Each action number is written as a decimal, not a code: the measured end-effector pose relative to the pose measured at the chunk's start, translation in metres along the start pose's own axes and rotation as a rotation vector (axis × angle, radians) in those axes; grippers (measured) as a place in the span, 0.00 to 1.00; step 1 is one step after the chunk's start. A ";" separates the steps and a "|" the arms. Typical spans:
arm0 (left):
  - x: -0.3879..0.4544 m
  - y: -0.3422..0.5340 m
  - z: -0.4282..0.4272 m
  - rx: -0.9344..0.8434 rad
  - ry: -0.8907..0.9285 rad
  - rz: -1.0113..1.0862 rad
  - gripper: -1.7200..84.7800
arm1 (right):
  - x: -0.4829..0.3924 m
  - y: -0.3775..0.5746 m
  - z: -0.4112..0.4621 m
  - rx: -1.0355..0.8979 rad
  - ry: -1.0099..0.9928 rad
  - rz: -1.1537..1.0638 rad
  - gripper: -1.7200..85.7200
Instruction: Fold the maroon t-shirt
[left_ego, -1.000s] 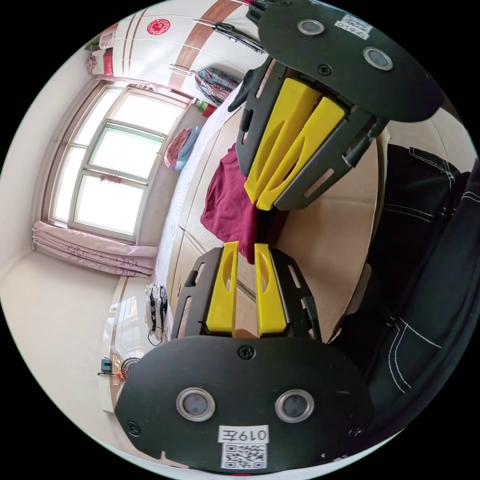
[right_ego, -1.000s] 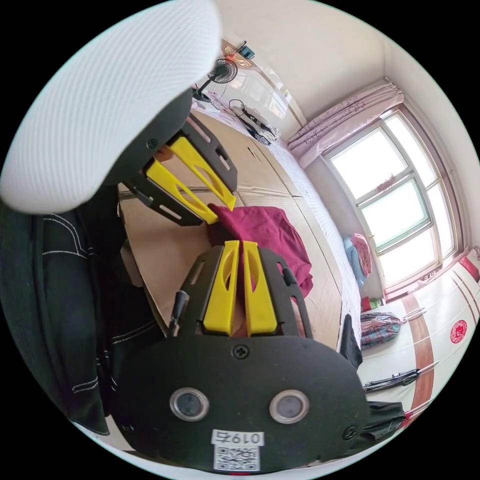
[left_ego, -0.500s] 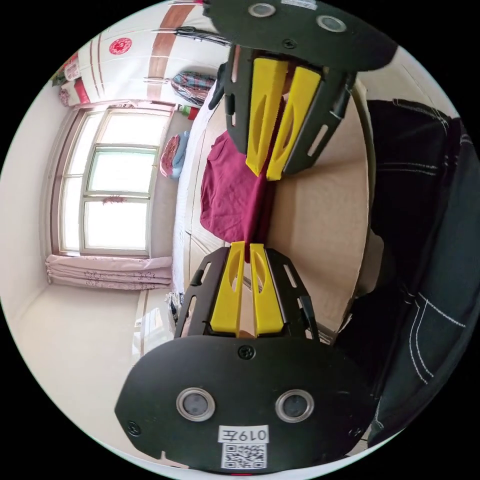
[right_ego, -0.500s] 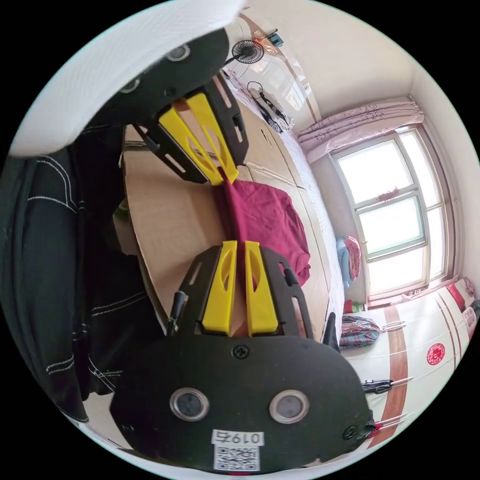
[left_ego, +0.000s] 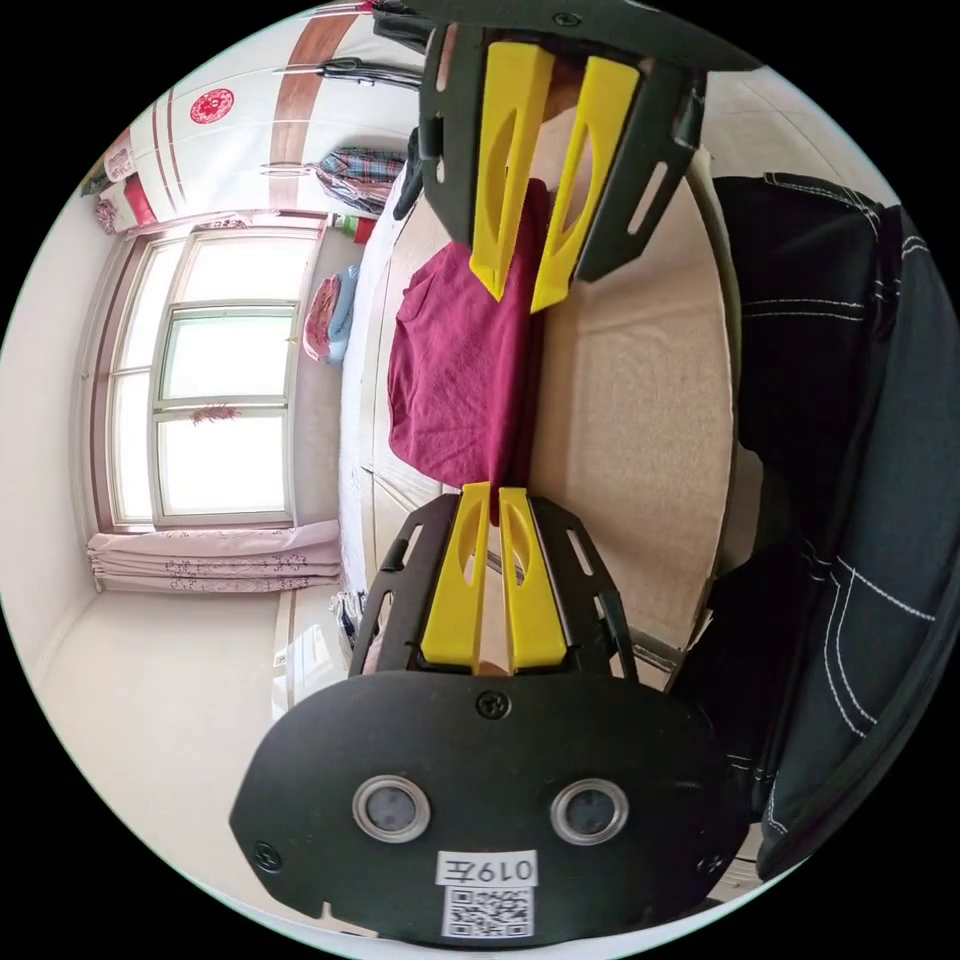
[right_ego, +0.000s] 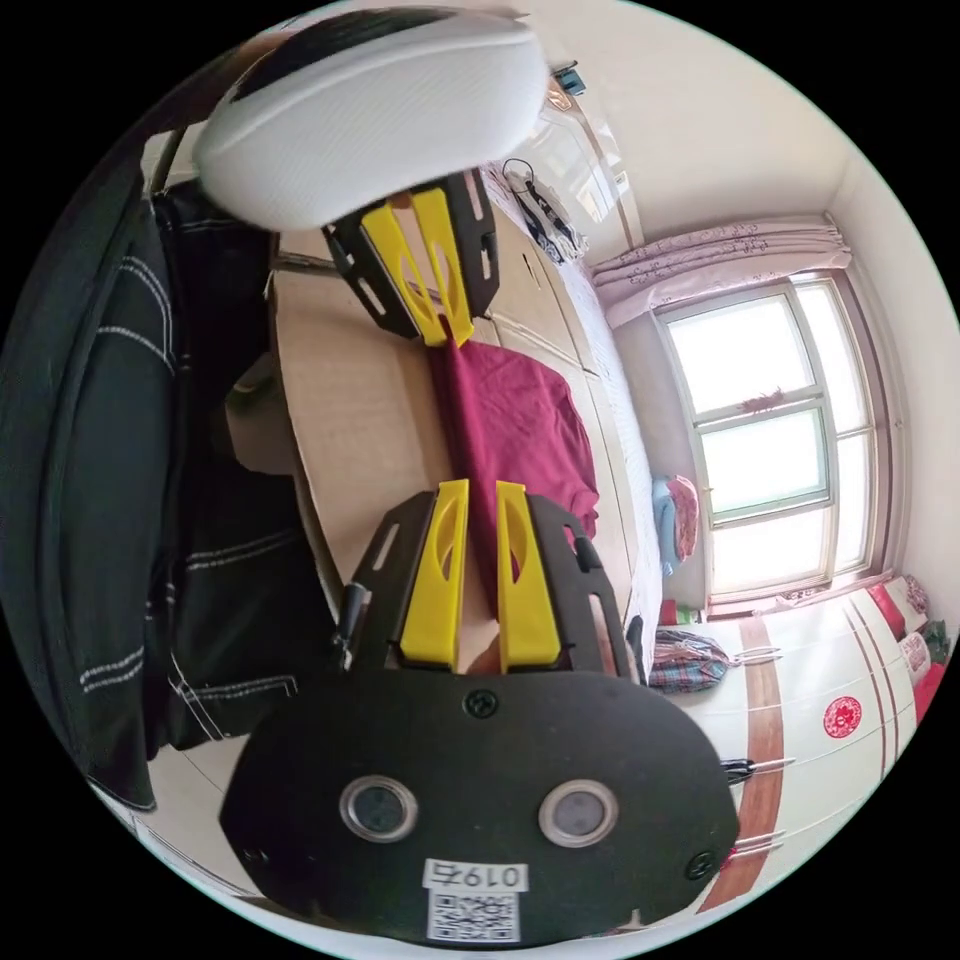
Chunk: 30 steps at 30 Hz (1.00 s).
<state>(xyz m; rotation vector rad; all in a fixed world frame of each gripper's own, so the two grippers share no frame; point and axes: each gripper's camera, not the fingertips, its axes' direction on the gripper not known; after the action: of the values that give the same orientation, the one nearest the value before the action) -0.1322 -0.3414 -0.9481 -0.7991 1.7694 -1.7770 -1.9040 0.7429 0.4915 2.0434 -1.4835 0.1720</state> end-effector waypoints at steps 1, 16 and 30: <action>0.000 0.000 0.000 0.001 -0.002 0.001 0.02 | 0.001 0.001 -0.006 -0.022 0.014 -0.019 0.08; -0.008 0.000 0.007 -0.002 -0.018 0.023 0.03 | 0.038 -0.077 -0.049 -0.200 0.196 -0.227 0.03; -0.041 0.025 0.018 -0.067 0.072 0.106 0.03 | 0.127 -0.249 -0.144 -0.137 -0.041 -0.004 0.01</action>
<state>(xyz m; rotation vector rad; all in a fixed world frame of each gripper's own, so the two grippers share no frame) -0.0919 -0.3252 -0.9753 -0.6625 1.8901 -1.7051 -1.5990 0.7640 0.5660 1.9509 -1.4744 0.0256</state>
